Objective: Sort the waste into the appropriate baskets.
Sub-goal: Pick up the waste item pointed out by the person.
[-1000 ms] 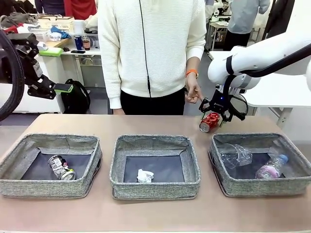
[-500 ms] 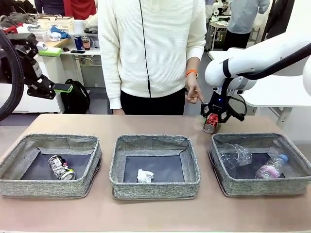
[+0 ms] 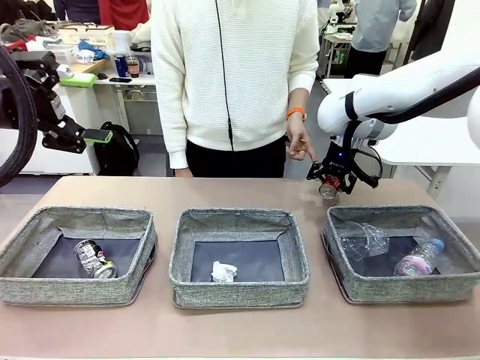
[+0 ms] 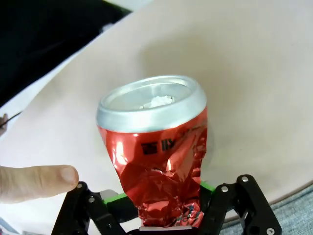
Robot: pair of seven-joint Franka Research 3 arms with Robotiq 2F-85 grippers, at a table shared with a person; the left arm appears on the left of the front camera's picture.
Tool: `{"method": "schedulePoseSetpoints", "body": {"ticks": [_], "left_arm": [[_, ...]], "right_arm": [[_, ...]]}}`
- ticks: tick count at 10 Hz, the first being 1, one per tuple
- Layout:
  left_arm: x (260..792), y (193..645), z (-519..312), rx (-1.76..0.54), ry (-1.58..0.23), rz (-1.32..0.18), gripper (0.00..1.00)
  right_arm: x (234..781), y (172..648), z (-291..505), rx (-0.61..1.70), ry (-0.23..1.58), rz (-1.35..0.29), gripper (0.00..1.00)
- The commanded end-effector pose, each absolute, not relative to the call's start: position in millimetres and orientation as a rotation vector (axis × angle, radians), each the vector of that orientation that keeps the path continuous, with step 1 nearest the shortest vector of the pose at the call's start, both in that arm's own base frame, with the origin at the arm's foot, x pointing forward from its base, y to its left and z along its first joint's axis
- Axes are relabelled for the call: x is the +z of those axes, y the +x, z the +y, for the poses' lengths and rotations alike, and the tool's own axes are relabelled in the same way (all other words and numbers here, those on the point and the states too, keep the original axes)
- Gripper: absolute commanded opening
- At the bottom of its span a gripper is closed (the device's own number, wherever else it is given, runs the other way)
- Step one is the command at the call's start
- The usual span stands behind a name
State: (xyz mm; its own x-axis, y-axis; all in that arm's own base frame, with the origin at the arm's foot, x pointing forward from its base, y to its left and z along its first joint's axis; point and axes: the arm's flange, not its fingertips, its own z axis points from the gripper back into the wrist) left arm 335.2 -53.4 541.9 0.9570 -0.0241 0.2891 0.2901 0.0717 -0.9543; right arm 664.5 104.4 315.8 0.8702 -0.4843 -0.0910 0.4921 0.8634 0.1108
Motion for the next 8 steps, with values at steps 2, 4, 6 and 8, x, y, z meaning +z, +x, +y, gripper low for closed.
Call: {"method": "schedulePoseSetpoints", "body": {"ticks": [2, 4, 6, 8], "left_arm": [[544, 334, -55, -0.235, -1.510, -0.221, 1.00], [544, 334, -55, -0.235, -1.510, -0.221, 1.00], [544, 334, -55, -0.235, -1.510, -0.221, 1.00], [544, 334, -55, -0.235, -1.510, -0.221, 1.00]], "right_arm": [[323, 664, 97, -0.580, 0.092, 0.058, 0.00], [336, 655, 83, -0.611, 0.085, 0.038, 0.00], [366, 635, 64, -0.607, 0.114, 0.030, 0.00], [427, 598, 50, -0.520, 0.161, 0.043, 0.00]]}}
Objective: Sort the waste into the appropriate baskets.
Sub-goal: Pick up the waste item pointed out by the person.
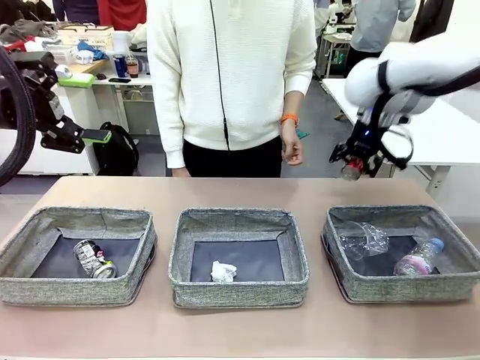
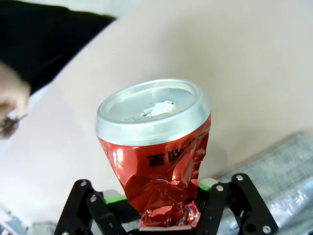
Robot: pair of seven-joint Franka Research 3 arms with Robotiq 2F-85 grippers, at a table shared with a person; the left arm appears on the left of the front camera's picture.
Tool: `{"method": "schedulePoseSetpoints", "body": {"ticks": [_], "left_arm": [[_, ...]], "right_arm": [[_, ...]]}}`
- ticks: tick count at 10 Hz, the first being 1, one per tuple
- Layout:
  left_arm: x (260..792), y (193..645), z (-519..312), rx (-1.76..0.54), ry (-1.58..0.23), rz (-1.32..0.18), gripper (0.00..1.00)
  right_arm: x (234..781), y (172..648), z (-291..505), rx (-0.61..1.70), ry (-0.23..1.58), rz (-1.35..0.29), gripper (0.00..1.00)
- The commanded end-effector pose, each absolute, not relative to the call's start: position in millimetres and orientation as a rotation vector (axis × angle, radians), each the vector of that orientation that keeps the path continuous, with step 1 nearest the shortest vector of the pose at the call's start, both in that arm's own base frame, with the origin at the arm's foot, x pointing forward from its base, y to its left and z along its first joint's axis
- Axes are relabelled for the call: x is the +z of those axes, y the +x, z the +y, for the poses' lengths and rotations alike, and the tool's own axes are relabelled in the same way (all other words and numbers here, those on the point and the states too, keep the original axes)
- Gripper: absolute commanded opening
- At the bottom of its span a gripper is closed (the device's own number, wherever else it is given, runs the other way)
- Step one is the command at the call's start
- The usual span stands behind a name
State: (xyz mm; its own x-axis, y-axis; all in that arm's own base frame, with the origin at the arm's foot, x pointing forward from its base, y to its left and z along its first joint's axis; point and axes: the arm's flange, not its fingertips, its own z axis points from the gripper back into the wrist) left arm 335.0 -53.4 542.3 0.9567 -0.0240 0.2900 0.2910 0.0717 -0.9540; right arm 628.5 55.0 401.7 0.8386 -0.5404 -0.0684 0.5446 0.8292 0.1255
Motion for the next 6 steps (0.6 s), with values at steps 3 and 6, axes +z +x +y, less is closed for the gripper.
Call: {"method": "schedulePoseSetpoints", "body": {"ticks": [3, 6], "left_arm": [[544, 334, -55, -0.235, -1.510, -0.221, 1.00], [544, 334, -55, -0.235, -1.510, -0.221, 1.00]], "right_arm": [[517, 525, 82, -0.174, 0.243, 0.062, 0.00], [566, 430, 135, 0.072, 0.403, 0.000, 0.00]]}}
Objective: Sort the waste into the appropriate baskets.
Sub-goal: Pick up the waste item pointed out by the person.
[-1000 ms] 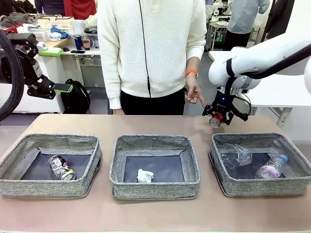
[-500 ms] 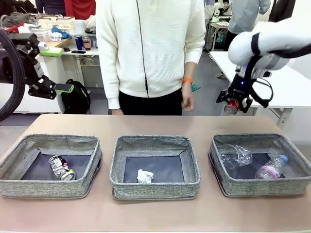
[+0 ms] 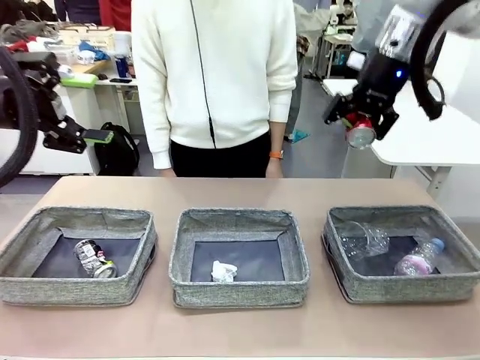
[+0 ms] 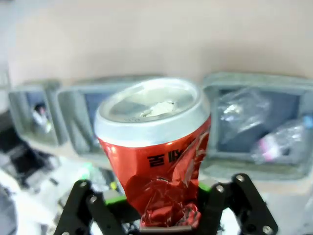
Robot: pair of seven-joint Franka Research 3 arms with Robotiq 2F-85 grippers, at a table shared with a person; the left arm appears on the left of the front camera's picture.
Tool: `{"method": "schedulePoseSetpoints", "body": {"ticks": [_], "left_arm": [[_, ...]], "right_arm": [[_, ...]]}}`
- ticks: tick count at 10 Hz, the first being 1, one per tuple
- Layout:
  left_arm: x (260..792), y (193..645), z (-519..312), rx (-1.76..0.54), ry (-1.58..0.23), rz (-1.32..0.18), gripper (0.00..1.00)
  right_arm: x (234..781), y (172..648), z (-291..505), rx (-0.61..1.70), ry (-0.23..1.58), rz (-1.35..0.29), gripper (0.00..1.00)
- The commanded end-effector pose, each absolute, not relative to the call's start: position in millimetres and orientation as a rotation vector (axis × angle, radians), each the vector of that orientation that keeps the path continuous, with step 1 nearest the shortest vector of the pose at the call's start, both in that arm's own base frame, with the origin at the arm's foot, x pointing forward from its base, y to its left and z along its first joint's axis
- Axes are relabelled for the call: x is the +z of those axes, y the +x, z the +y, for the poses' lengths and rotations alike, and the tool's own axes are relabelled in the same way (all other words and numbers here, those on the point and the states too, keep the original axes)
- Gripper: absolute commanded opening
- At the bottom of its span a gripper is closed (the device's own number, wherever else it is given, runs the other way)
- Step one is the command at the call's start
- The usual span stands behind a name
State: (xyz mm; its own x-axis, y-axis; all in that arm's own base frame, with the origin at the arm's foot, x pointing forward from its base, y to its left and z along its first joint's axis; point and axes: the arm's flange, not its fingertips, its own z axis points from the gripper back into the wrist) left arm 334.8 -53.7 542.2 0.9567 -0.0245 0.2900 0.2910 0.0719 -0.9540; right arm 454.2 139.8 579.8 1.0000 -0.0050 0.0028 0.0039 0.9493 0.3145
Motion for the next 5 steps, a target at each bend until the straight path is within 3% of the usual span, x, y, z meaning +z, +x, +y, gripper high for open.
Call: {"method": "schedulePoseSetpoints", "body": {"ticks": [1, 2, 5], "left_arm": [[544, 334, -55, -0.235, -1.510, -0.221, 1.00], [544, 334, -55, -0.235, -1.510, -0.221, 1.00], [544, 334, -55, -0.235, -1.510, -0.221, 1.00]], "right_arm": [[569, 415, 139, 0.116, 0.486, -0.032, 0.00], [580, 454, 140, -0.005, 0.320, -0.004, 0.00], [580, 454, 140, -0.005, 0.320, -0.004, 0.00]]}}
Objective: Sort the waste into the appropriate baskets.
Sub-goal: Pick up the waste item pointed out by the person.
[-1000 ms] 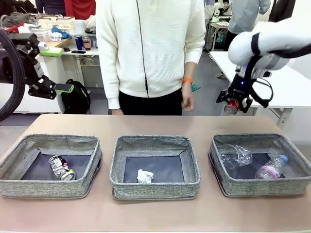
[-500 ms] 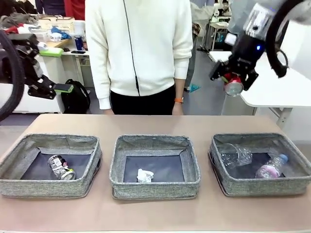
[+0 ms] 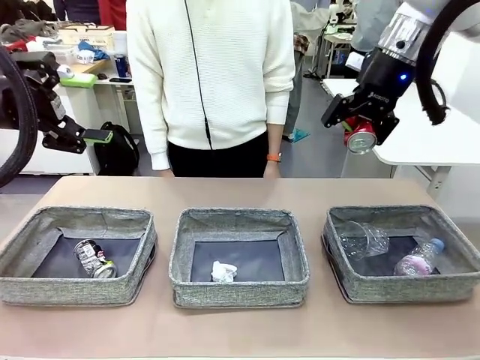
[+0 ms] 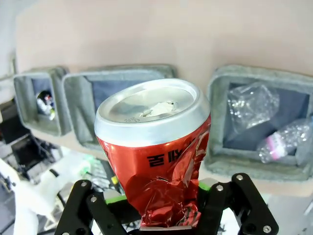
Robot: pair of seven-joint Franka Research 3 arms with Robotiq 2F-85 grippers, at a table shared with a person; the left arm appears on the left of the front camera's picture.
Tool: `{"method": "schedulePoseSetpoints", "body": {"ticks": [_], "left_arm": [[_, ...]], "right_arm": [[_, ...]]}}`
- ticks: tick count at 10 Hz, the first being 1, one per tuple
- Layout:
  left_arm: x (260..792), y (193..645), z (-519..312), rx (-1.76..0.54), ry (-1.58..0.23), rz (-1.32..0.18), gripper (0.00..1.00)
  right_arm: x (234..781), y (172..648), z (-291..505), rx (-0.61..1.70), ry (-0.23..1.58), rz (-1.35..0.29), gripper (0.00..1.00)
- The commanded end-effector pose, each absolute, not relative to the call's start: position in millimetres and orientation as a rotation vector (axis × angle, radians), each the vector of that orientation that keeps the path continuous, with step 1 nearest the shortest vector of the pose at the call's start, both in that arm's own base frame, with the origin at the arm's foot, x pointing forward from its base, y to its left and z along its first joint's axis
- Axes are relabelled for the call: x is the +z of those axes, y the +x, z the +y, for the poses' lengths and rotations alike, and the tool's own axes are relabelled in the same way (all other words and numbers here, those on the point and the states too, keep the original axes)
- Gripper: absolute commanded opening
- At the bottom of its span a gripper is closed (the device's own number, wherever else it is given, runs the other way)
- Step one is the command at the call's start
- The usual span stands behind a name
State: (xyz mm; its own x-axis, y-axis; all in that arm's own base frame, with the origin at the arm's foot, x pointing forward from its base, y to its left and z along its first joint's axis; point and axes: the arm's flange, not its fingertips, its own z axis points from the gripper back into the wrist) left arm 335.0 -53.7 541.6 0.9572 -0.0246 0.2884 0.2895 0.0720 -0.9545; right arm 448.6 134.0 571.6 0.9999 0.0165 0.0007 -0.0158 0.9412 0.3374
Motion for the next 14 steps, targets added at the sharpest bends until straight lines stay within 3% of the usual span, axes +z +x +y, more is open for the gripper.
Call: {"method": "schedulePoseSetpoints", "body": {"ticks": [1, 2, 7, 14], "left_arm": [[544, 334, -55, -0.235, -1.510, -0.221, 1.00], [544, 334, -55, -0.235, -1.510, -0.221, 1.00], [544, 334, -55, -0.235, -1.510, -0.221, 1.00], [544, 334, -55, -0.235, -1.510, -0.221, 1.00]], "right_arm": [[580, 454, 140, -0.005, 0.320, -0.004, 0.00], [572, 449, 134, 0.016, 0.344, 0.002, 0.03], [729, 442, 286, -0.065, 0.255, 0.090, 0.03], [784, 396, 335, 0.034, 0.136, 0.010, 0.03]]}}
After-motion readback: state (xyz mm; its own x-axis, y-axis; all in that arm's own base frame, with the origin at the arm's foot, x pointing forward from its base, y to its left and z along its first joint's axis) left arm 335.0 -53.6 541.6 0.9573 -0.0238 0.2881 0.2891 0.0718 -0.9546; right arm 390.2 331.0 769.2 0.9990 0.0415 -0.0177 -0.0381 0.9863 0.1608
